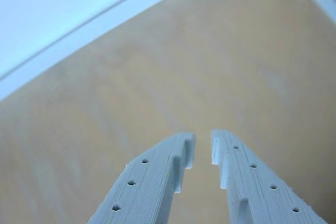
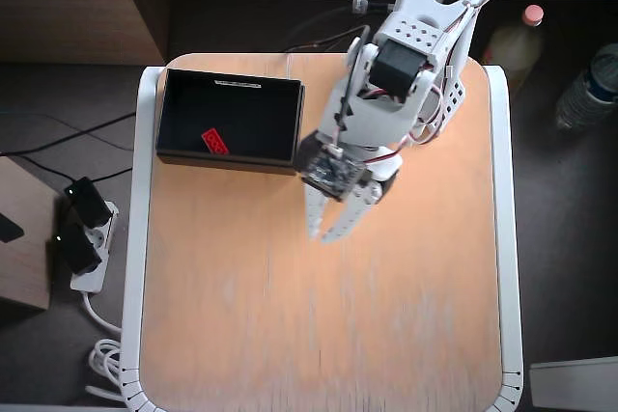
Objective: Grasp a lego block and put it in the bin.
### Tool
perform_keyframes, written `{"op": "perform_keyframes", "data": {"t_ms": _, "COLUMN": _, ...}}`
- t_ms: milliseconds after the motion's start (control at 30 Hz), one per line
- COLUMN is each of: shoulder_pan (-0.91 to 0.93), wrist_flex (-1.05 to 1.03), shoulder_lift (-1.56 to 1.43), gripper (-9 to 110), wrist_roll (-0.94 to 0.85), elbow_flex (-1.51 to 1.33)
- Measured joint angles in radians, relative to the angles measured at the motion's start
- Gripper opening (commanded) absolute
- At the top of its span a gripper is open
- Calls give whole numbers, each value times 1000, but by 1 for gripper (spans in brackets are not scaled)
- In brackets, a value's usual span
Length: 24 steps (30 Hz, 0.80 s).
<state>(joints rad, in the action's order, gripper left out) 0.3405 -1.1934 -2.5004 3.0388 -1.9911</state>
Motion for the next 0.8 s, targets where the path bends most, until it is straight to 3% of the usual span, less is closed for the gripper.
{"op": "perform_keyframes", "data": {"t_ms": 333, "shoulder_pan": -190, "wrist_flex": 0, "shoulder_lift": -265, "gripper": 0, "wrist_roll": 8, "elbow_flex": -301}}
{"op": "perform_keyframes", "data": {"t_ms": 800, "shoulder_pan": -287, "wrist_flex": 0, "shoulder_lift": -563, "gripper": 0, "wrist_roll": 23, "elbow_flex": -627}}
